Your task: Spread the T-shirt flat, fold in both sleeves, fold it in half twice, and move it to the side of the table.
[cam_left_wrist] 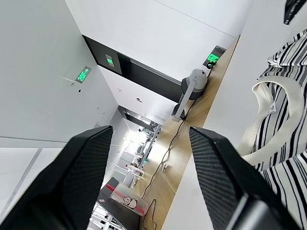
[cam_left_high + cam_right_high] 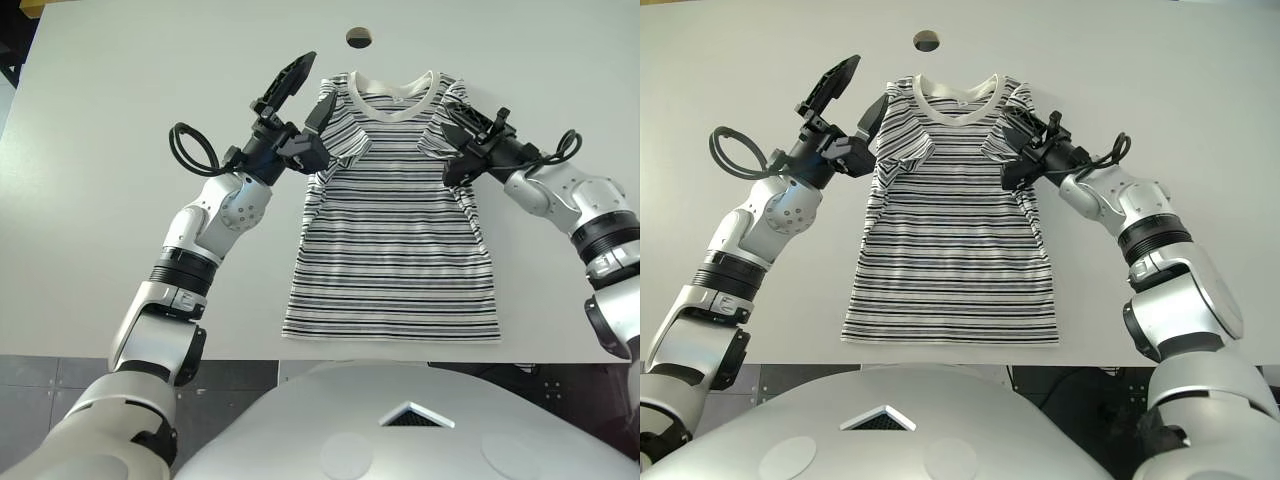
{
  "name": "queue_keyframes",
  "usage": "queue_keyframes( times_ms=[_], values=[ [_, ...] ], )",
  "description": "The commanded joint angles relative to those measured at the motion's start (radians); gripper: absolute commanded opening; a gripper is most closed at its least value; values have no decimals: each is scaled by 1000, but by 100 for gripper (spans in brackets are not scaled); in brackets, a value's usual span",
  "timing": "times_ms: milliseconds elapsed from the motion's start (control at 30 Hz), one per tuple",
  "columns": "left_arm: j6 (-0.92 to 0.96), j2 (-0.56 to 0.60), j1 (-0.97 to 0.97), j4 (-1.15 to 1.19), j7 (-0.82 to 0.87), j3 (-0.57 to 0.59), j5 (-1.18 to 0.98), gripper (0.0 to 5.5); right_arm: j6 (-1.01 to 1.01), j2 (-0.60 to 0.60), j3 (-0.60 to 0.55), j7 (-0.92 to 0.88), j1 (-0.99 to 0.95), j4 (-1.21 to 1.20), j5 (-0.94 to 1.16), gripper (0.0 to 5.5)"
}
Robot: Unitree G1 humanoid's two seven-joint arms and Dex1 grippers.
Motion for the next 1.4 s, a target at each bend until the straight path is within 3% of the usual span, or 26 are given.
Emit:
queue_keyframes(
  times_ms=[33,100,167,300,533,600,800,1233,1400],
  values=[
    [0,6,-1,15,-16,11,-12,297,-14,-34,-40,-12,3,-74,20,268],
    [-2,24,4,14,-23,18,-15,297,-36,-82,-96,-9,39,-154,67,311],
    [-65,97,61,-22,-78,41,-74,297,-125,-202,-246,51,190,-356,288,328],
    [-162,290,272,-144,-213,126,-239,297,-169,-451,-523,219,682,-698,668,328],
    [-135,551,694,-364,-465,202,-358,297,-152,-546,-884,512,1394,-929,602,328],
    [-116,626,842,-394,-549,222,-389,297,-128,-547,-937,628,1504,-990,599,328],
    [-81,726,1090,-596,-710,309,-444,297,-119,-553,-886,860,1545,-1074,574,328],
    [-126,601,735,-584,-939,59,-360,297,-91,-492,-673,1018,1338,-1166,582,328],
    [-157,615,715,-575,-987,9,-385,297,-94,-494,-644,1036,1268,-1143,588,328]
  ],
)
